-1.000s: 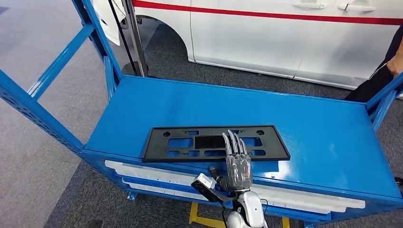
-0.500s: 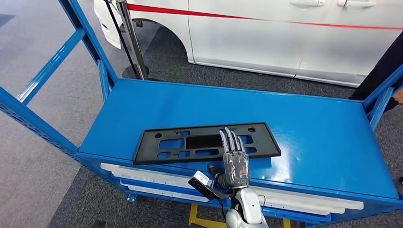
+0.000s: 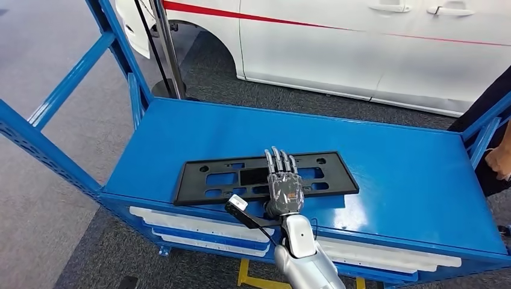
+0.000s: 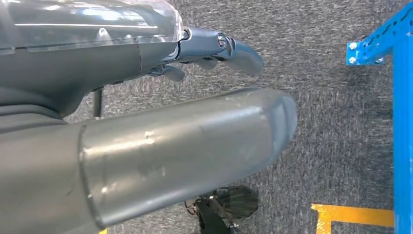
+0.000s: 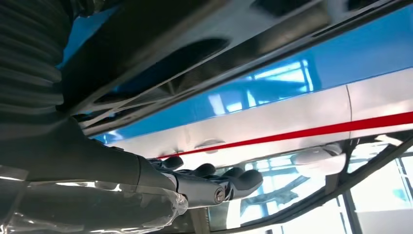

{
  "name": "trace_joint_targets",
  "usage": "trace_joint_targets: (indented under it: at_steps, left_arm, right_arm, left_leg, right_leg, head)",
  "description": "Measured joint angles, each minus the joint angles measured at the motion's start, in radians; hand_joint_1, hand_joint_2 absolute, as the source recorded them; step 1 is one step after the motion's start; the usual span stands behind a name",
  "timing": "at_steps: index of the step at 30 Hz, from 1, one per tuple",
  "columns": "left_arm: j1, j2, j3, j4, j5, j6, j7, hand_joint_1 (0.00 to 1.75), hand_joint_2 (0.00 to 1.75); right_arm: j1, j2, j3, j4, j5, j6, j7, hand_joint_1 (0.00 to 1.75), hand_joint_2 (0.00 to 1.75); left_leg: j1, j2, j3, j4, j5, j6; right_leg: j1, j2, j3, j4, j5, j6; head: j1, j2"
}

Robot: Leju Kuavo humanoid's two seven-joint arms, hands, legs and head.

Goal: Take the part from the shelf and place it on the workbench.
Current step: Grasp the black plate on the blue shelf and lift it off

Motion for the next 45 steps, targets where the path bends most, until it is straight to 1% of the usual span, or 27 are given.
trace_joint_targets:
  at_steps: [2,3,4,5,7,9,12,14,15,17,18,19,20,23,25,27,29,30,33,34,35,36,38,39,40,43,45]
  left_arm:
    - [0.001,-0.001,0.0,0.0,0.0,-0.001,0.0,0.0,0.0]
    - [0.002,-0.001,0.0,0.0,-0.001,-0.001,0.0,0.0,0.0]
    - [0.003,-0.002,0.0,0.0,-0.002,-0.002,0.0,0.0,0.0]
    - [0.004,-0.003,0.0,0.0,-0.004,-0.002,0.0,0.0,0.0]
    - [0.004,-0.006,0.0,0.0,-0.007,-0.004,0.0,0.0,0.0]
    - [0.003,-0.009,0.0,0.0,-0.007,-0.006,0.0,0.0,0.0]
    - [0.002,-0.012,0.0,0.0,-0.008,-0.007,-0.001,0.0,0.0]
    - [0.003,-0.013,0.0,0.0,-0.008,-0.007,-0.001,0.0,0.0]
    - [0.004,-0.014,0.0,0.0,-0.008,-0.007,-0.001,0.0,0.0]
    - [0.005,-0.013,0.0,0.0,-0.008,-0.007,-0.001,0.0,0.0]
    - [0.007,-0.013,0.0,0.0,-0.008,-0.007,-0.001,0.0,0.0]
    - [0.008,-0.014,0.0,0.0,-0.008,-0.007,-0.001,0.0,0.0]
    - [0.01,-0.014,0.0,0.0,-0.008,-0.007,-0.001,0.0,0.0]
    - [0.01,-0.013,0.0,0.0,-0.008,-0.006,-0.001,0.0,0.0]
    - [0.01,-0.013,0.0,0.0,-0.008,-0.006,-0.001,0.0,0.0]
    - [0.01,-0.013,0.0,0.0,-0.008,-0.006,-0.001,0.0,0.0]
    - [0.01,-0.013,0.0,0.0,-0.009,-0.006,-0.001,0.0,0.0]
    - [0.009,-0.013,0.0,0.0,-0.01,-0.006,-0.002,0.0,0.0]
    - [0.01,-0.013,0.0,0.0,-0.015,-0.006,-0.002,0.0,0.0]
    - [0.01,-0.013,0.0,0.0,-0.017,-0.006,-0.002,0.0,0.0]
    - [0.01,-0.013,0.0,0.0,-0.017,-0.007,-0.002,0.0,0.0]
    - [0.01,-0.013,0.0,0.0,-0.018,-0.007,-0.002,0.0,0.0]
    - [0.009,-0.014,0.0,0.0,-0.018,-0.008,-0.002,0.0,0.0]
    - [0.008,-0.014,0.0,0.0,-0.019,-0.009,-0.002,0.0,0.0]
    - [0.008,-0.015,0.0,0.0,-0.019,-0.009,-0.002,0.0,0.0]
    - [0.007,-0.016,0.001,0.0,-0.019,-0.008,-0.003,0.0,0.0]
    - [0.01,-0.016,0.004,0.0,-0.015,-0.007,-0.007,0.0,0.0]
  right_arm:
    - [-0.009,0.0,0.008,0.026,0.006,0.0,0.011,0.0,1.75]
    - [-0.013,0.0,0.014,0.038,0.012,0.0,0.018,0.06,1.75]
    - [-0.018,0.0,0.019,0.05,0.018,0.0,0.025,0.5,1.75]
    - [-0.024,0.0,0.026,0.063,0.023,0.001,0.032,0.93,1.75]
    - [-0.037,0.0,0.039,0.091,0.025,0.01,0.04,1.75,1.75]
    - [-0.05,0.001,0.049,0.121,0.012,0.024,0.038,1.75,1.75]
    - [-0.061,0.006,0.057,0.151,-0.015,0.035,0.03,1.75,1.75]
    - [-0.067,0.008,0.061,0.163,-0.023,0.036,0.028,1.75,1.75]
    - [-0.069,0.009,0.063,0.169,-0.024,0.036,0.027,1.75,1.75]
    - [-0.07,0.009,0.066,0.181,-0.025,0.037,0.027,1.75,1.75]
    - [-0.07,0.009,0.067,0.186,-0.025,0.037,0.027,1.75,1.75]
    - [-0.07,0.009,0.067,0.19,-0.025,0.037,0.027,1.75,1.75]
    - [-0.071,0.009,0.068,0.194,-0.025,0.037,0.027,1.75,1.75]
    - [-0.078,0.009,0.07,0.199,-0.025,0.036,0.027,1.75,1.75]
    - [-0.083,0.009,0.07,0.202,-0.025,0.036,0.028,1.75,1.75]
    - [-0.084,0.009,0.07,0.204,-0.027,0.036,0.029,1.75,1.75]
    - [-0.085,0.009,0.07,0.205,-0.038,0.036,0.029,1.74,1.75]
    - [-0.086,0.008,0.071,0.205,-0.047,0.036,0.028,1.73,1.75]
    - [-0.084,0.004,0.071,0.205,-0.071,0.037,0.023,1.67,1.75]
    - [-0.084,0.002,0.071,0.205,-0.076,0.037,0.021,1.62,1.75]
    - [-0.083,0.0,0.072,0.205,-0.081,0.037,0.02,1.58,1.75]
    - [-0.083,-0.001,0.072,0.205,-0.085,0.038,0.019,1.6,1.75]
    - [-0.085,-0.002,0.073,0.203,-0.094,0.04,0.018,1.68,1.75]
    - [-0.086,-0.002,0.073,0.202,-0.099,0.04,0.018,1.75,1.75]
    - [-0.088,-0.003,0.074,0.201,-0.103,0.041,0.016,1.75,1.75]
    - [-0.087,-0.004,0.078,0.196,-0.144,0.058,-0.016,1.75,1.75]
    - [-0.077,-0.001,0.079,0.164,-0.241,0.08,-0.092,1.75,1.75]
  left_leg:
    - [-0.002,0.002,0.0,0.0,-0.001,0.005]
    - [-0.002,0.002,0.001,0.0,-0.002,0.006]
    - [-0.002,0.003,0.003,0.0,-0.003,0.007]
    - [-0.002,0.004,0.006,0.0,-0.004,0.006]
    - [-0.002,0.004,0.014,0.001,-0.008,0.003]
    - [-0.006,0.003,0.016,0.004,-0.013,-0.006]
    - [-0.006,0.003,0.015,0.002,-0.014,-0.023]
    - [-0.003,0.003,0.004,0.029,-0.036,-0.034]
    - [-0.001,0.003,-0.014,0.07,-0.062,-0.039]
    - [0.001,0.003,-0.071,0.197,-0.127,-0.047]
    - [0.001,0.003,-0.097,0.251,-0.145,-0.051]
    - [0.002,0.003,-0.109,0.276,-0.145,-0.053]
    - [0.003,0.003,-0.102,0.261,-0.125,-0.054]
    - [0.004,0.003,-0.011,0.072,-0.035,-0.051]
    - [0.001,0.001,0.018,0.01,-0.022,-0.04]
    - [-0.001,0.0,0.018,0.008,-0.019,-0.026]
    - [0.002,0.002,0.02,0.001,-0.013,-0.011]
    - [0.003,0.004,0.02,-0.002,-0.01,-0.004]
    - [0.001,0.007,0.016,-0.003,-0.008,0.005]
    - [0.0,0.007,0.016,-0.003,-0.008,0.006]
    - [-0.001,0.006,0.016,-0.002,-0.008,0.006]
    - [-0.002,0.005,0.017,-0.002,-0.009,0.006]
    - [-0.004,0.003,0.021,-0.001,-0.011,0.003]
    - [-0.006,0.002,0.02,0.001,-0.013,0.0]
    - [-0.007,0.002,0.019,0.002,-0.014,-0.004]
    - [-0.005,0.002,0.019,0.002,-0.015,-0.021]
    - [-0.002,0.003,0.009,0.033,-0.04,-0.031]
  right_leg:
    - [-0.001,0.0,-0.063,0.129,-0.058,0.004]
    - [-0.001,0.0,-0.09,0.179,-0.07,0.005]
    - [-0.001,0.0,-0.099,0.193,-0.063,0.005]
    - [-0.001,-0.001,-0.089,0.168,-0.036,0.003]
    - [-0.001,-0.001,-0.029,0.038,0.035,-0.005]
    - [0.003,-0.001,0.018,-0.064,0.069,-0.013]
    - [0.006,-0.002,0.026,-0.089,0.073,-0.024]
    - [0.001,-0.005,0.03,-0.099,0.08,-0.036]
    - [-0.002,-0.007,0.032,-0.103,0.083,-0.041]
    - [-0.001,-0.009,0.031,-0.103,0.084,-0.044]
    - [-0.001,-0.01,0.03,-0.102,0.083,-0.044]
    - [-0.001,-0.01,0.03,-0.101,0.083,-0.044]
    - [-0.001,-0.009,0.03,-0.099,0.082,-0.043]
    - [-0.001,-0.005,0.031,-0.089,0.074,-0.034]
    - [0.003,-0.002,0.029,-0.085,0.072,-0.024]
    - [0.004,0.0,0.029,-0.088,0.075,-0.013]
    - [0.003,0.0,0.022,-0.069,0.058,-0.003]
    - [0.002,0.0,0.006,-0.034,0.034,0.001]
    - [0.001,-0.001,-0.08,0.152,-0.056,0.005]
    - [0.001,-0.001,-0.099,0.192,-0.065,0.005]
    - [0.001,-0.001,-0.1,0.193,-0.052,0.004]
    - [0.001,-0.001,-0.081,0.155,-0.022,0.0]
    - [0.004,-0.001,-0.013,0.016,0.047,-0.013]
    - [0.006,-0.001,0.013,-0.041,0.065,-0.019]
    - [0.009,-0.001,0.028,-0.075,0.072,-0.023]
    - [0.011,-0.001,0.036,-0.096,0.073,-0.029]
    - [0.005,-0.002,0.046,-0.111,0.08,-0.038]
  head:
    - [0.0,0.0]
    - [0.0,0.0]
    - [0.0,0.0]
    - [0.0,0.0]
    - [0.0,0.0]
    - [0.0,0.0]
    - [0.0,0.0]
    - [-0.001,0.0]
    - [-0.001,0.0]
    - [-0.001,0.0]
    - [-0.001,0.0]
    - [-0.001,0.0]
    - [-0.001,0.0]
    - [-0.001,0.0]
    - [-0.001,0.0]
    - [0.0,0.0]
    - [0.0,0.0]
    - [0.0,0.0]
    - [0.0,0.0]
    - [0.0,0.0]
    - [0.0,0.0]
    - [0.0,0.0]
    - [0.0,0.0]
    - [0.0,0.0]
    - [0.0,0.0]
    - [0.0,0.0]
    - [0.0,0.0]
